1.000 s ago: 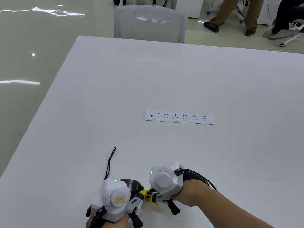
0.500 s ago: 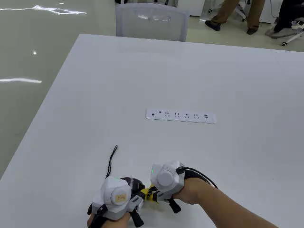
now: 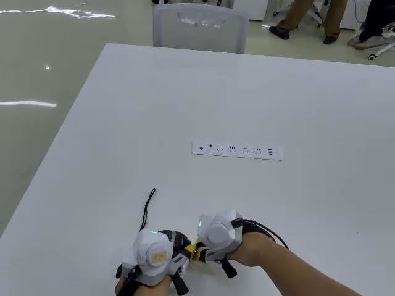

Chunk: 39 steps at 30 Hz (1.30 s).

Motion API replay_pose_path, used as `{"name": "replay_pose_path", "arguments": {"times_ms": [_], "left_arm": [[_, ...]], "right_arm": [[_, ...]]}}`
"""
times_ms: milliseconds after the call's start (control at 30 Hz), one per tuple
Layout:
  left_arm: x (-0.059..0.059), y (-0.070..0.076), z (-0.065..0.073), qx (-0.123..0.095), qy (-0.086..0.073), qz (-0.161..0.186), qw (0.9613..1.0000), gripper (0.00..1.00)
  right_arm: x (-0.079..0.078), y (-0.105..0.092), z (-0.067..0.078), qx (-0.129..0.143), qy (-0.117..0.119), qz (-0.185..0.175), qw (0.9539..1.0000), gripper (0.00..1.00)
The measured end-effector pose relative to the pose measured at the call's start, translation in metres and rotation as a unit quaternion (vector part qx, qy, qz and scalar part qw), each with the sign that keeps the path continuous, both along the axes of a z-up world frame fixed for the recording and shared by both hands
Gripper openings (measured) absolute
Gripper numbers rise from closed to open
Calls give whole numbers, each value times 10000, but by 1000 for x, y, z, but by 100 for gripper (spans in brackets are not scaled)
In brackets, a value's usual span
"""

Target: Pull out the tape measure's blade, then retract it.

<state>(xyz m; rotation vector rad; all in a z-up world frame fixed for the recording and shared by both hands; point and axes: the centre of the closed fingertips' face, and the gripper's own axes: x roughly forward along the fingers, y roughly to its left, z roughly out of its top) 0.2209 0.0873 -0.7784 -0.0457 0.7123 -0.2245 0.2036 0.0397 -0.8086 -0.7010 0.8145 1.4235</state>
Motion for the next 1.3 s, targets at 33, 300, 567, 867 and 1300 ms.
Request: {"name": "replay_pose_path", "arguments": {"times_ms": [33,300,567,867,1300], "left_arm": [[0,0,0,-1,-1,-6,10000,60],[1,1,-1,-22,-3,-30,10000,61],[1,2,-2,-38,-3,-51,10000,62],[4,2,9,-68,-161,-334,9993,61],[-2,58,52,-308,-798,-1080,9905,99]], "right_arm": [[-2,0,4,45,12,-57,10000,16],[-9,-4,7,-43,-264,-114,9996,31],[8,-27,7,107,-552,-881,9945,54],[3,-53,13,384,-567,-1470,9868,80],[-11,-109,33,712,-534,-2347,9680,94]]}}
